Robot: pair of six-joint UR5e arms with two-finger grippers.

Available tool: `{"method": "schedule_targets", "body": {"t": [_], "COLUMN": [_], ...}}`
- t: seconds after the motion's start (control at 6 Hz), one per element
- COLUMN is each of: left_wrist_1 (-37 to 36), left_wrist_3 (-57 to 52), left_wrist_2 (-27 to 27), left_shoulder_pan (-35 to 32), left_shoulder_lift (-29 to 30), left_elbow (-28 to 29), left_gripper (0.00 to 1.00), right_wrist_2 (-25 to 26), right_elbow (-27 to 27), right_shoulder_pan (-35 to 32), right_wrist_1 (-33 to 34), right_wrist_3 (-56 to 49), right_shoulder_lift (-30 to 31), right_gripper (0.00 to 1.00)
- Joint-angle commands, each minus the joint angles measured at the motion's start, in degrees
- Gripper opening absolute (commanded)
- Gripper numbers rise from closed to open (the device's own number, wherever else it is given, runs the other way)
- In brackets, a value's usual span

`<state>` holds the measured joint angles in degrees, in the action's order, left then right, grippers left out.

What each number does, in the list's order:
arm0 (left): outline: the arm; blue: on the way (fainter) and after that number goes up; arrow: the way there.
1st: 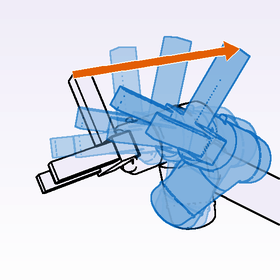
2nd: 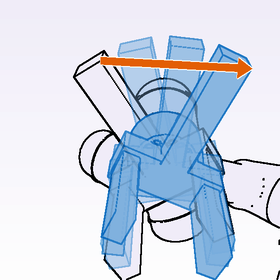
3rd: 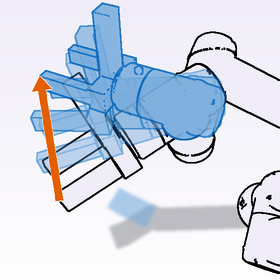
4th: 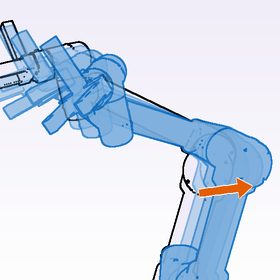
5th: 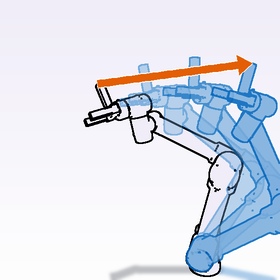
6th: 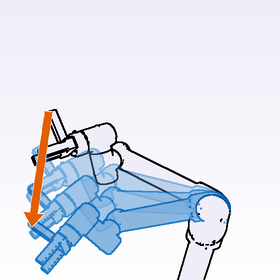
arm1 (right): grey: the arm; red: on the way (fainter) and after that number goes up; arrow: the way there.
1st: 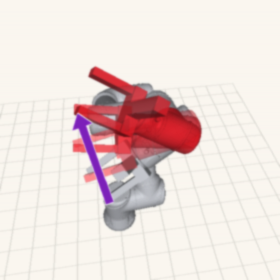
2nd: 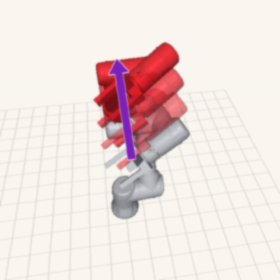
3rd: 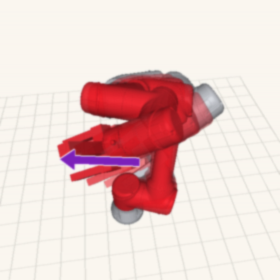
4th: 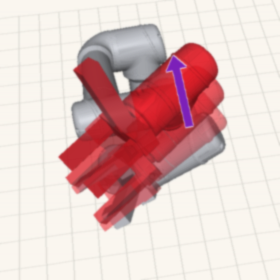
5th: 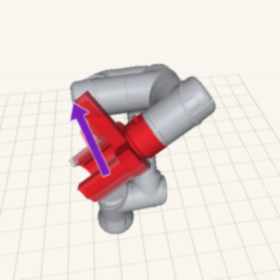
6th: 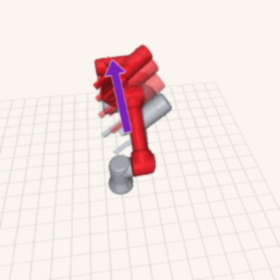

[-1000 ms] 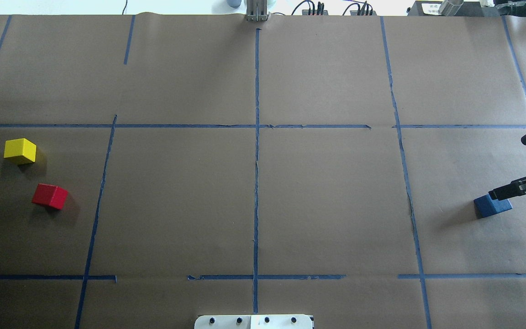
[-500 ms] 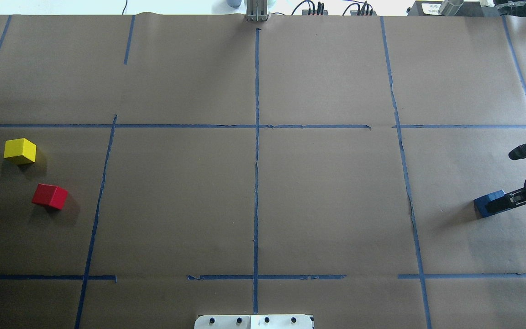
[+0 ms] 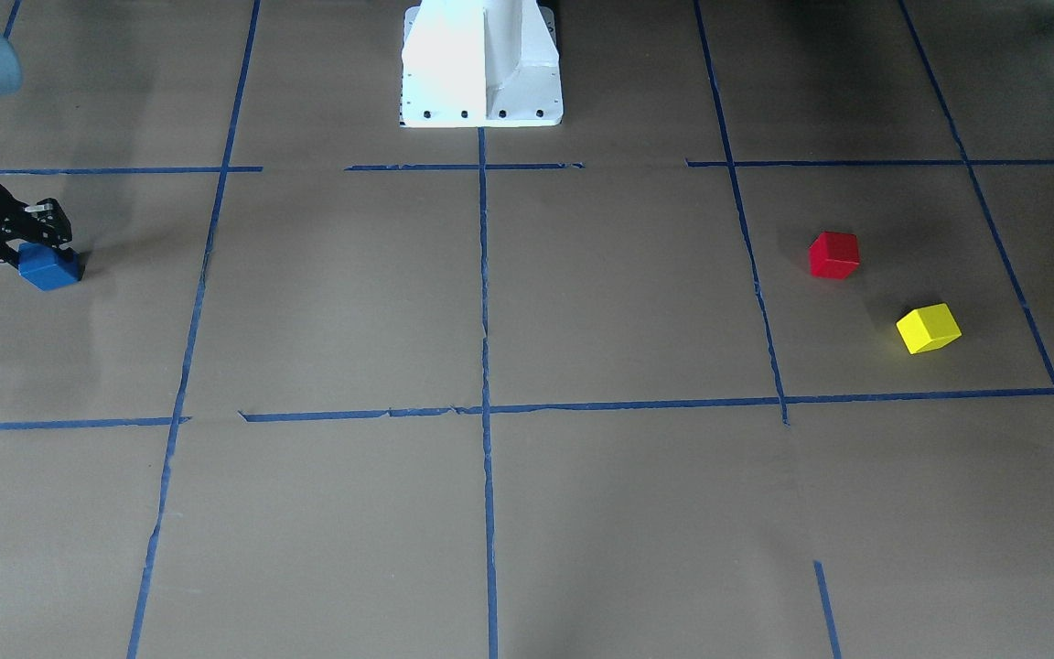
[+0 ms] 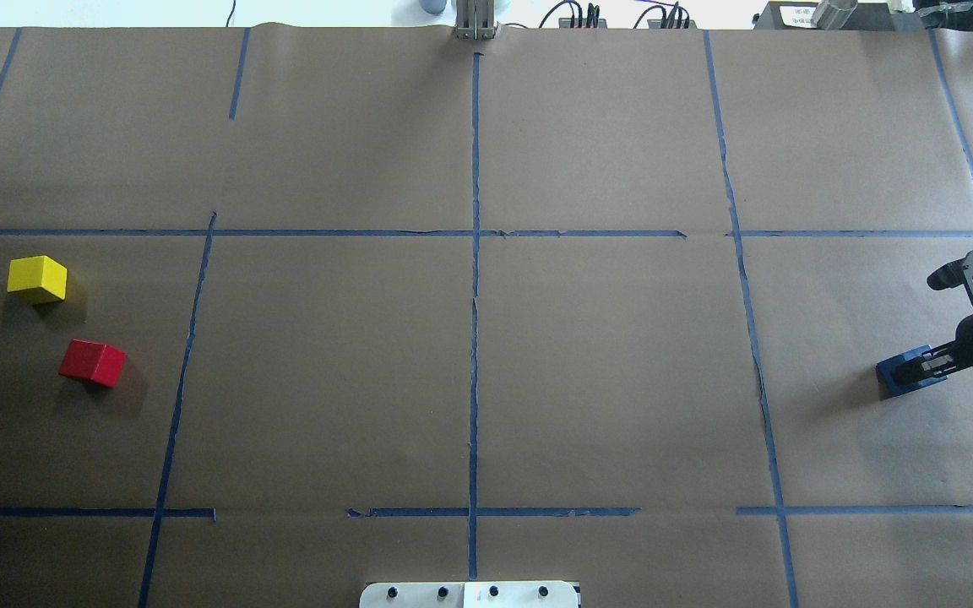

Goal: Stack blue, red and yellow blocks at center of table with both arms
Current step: 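Lower the right gripper onto the blue cube and close it, then carry the blue cube with the right gripper to the table center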

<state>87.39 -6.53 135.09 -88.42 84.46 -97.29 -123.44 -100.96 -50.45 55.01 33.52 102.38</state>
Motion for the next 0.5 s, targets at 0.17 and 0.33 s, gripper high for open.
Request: {"method": "schedule_targets", "body": {"t": [0.17, 0.33], "left_wrist_1": [0.06, 0.06], "left_wrist_3": [0.02, -0.06], "left_wrist_2": [0.35, 0.44], "left_shoulder_pan": [0.00, 0.00], "left_shoulder_lift": [0.00, 0.00], "left_elbow": [-0.09, -0.09], "left_gripper": [1.00, 1.00], "right_wrist_2": [-0.22, 2.04], "right_elbow": [-2.14, -1.62], "right_shoulder_pan": [2.88, 7.95], "right_wrist_1": [3.58, 13.79], "right_wrist_3": [16.50, 23.45], "right_shoulder_lift": [-11.43, -23.51], "right_gripper": [0.03, 0.03]}}
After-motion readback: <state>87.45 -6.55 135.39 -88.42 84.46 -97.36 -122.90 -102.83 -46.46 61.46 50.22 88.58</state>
